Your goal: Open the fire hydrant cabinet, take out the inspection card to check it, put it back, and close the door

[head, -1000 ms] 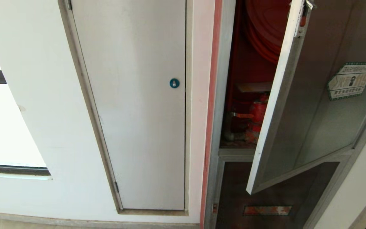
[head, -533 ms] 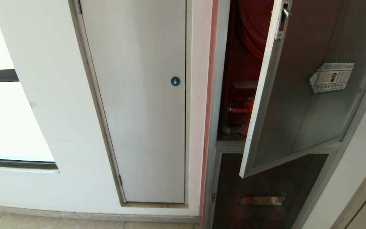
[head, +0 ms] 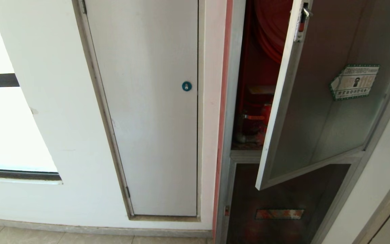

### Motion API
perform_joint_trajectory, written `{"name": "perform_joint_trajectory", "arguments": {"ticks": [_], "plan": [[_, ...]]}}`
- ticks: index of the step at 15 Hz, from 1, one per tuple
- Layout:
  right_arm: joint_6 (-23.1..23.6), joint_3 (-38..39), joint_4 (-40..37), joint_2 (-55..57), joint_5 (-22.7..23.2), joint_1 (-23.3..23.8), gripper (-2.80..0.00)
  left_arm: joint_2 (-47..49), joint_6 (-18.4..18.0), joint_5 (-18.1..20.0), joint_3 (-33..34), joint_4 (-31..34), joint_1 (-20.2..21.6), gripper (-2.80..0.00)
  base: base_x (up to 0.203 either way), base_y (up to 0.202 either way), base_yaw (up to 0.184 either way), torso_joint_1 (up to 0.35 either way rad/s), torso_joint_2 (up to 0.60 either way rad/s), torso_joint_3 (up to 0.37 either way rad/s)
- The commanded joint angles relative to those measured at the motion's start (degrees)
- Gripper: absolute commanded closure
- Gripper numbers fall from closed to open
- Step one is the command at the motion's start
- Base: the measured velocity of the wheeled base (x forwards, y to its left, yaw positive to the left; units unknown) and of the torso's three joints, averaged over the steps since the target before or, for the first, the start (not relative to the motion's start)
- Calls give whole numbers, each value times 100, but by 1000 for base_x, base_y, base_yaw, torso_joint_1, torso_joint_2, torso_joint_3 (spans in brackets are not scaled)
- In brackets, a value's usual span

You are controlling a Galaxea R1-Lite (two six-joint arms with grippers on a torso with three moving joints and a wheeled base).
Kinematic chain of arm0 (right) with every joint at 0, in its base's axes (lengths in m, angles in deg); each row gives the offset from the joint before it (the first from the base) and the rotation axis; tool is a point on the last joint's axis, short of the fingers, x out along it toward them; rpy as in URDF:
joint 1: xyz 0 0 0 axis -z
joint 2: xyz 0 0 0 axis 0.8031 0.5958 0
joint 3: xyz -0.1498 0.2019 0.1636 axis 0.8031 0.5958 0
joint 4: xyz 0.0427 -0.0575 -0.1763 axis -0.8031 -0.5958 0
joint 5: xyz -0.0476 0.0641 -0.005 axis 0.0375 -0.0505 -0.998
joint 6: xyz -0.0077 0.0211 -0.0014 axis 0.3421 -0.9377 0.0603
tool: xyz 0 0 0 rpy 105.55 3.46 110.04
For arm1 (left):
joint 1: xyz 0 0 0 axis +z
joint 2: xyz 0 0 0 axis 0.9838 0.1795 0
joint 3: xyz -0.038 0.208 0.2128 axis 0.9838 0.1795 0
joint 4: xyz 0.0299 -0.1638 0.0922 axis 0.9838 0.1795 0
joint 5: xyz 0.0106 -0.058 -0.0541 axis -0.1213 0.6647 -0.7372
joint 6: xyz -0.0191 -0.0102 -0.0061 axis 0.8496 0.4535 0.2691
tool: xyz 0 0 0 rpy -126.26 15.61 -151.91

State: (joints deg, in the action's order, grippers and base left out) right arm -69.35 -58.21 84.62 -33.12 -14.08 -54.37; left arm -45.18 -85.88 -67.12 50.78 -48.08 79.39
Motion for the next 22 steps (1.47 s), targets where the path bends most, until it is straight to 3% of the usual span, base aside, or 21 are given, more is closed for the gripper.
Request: {"name": "perform_joint_trajectory", "arguments": {"ticks": [1,9,12,16,20,22], "plan": [[9,9,-2,7,4,-3,0,9,2,-3,0,-2,0,0,0,0,0,0,0,0],[23,9,-2,7,-5,-3,0,5,2,-3,0,-2,0,0,0,0,0,0,0,0],[25,-629,-232,103,56,-5,0,2,2,-3,0,-2,0,0,0,0,0,0,0,0],[23,-1664,-608,1182,198,-11,0,2,2,-3,0,-2,0,0,0,0,0,0,0,0],[13,-2647,-577,2662,740,-17,0,3,2,-3,0,-2,0,0,0,0,0,0,0,0],[5,-2950,-156,3493,1092,-22,0,0,2,-3,0,-2,0,0,0,0,0,0,0,0]]}}
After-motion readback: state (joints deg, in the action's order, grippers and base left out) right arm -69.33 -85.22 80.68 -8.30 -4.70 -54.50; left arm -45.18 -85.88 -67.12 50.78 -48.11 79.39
